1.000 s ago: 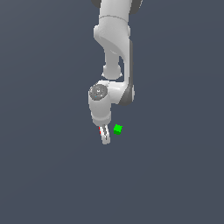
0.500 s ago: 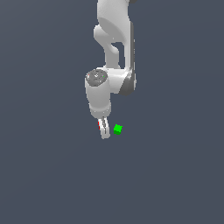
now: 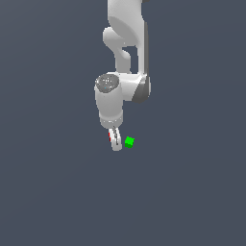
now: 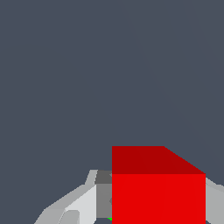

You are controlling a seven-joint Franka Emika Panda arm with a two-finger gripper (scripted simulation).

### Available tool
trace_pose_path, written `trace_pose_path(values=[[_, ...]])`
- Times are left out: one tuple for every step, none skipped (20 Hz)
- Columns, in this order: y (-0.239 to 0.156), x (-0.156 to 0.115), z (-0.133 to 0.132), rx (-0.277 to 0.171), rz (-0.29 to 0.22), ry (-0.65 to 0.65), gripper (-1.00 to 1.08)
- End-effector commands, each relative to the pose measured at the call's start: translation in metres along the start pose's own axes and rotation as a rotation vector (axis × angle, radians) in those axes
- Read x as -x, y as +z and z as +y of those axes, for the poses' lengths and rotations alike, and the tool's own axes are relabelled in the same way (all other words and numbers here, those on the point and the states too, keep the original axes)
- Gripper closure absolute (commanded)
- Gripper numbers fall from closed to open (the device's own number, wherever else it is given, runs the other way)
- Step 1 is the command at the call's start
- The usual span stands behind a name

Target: Stack the red cube on top of the green cube.

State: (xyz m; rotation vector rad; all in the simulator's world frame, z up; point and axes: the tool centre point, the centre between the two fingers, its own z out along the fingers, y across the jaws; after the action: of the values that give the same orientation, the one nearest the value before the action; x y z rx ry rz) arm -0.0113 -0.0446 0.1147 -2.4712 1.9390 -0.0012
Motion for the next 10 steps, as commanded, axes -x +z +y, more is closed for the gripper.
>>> trace_pose_path(values=[[0.005,0.009,0.0,0.0,0.0,-0.001,1.08],[0.008,0.014,0.0,0.0,0.0,-0.001,1.08],[0.012,0.02,0.001,0.0,0.0,-0.001,1.08],[0.017,0.027,0.001,0.0,0.0,-0.001,1.08],[0.022,0.035,0.001,0.0,0.0,-0.002,1.08],[0.027,0.043,0.001,0.0,0.0,-0.002,1.08],[0.032,0.05,0.001,0.0,0.0,-0.002,1.08],[0.036,0.057,0.001,0.0,0.0,-0.002,1.08],[0.04,0.062,0.001,0.0,0.0,-0.002,1.08],[0.043,0.067,0.001,0.0,0.0,-0.002,1.08]])
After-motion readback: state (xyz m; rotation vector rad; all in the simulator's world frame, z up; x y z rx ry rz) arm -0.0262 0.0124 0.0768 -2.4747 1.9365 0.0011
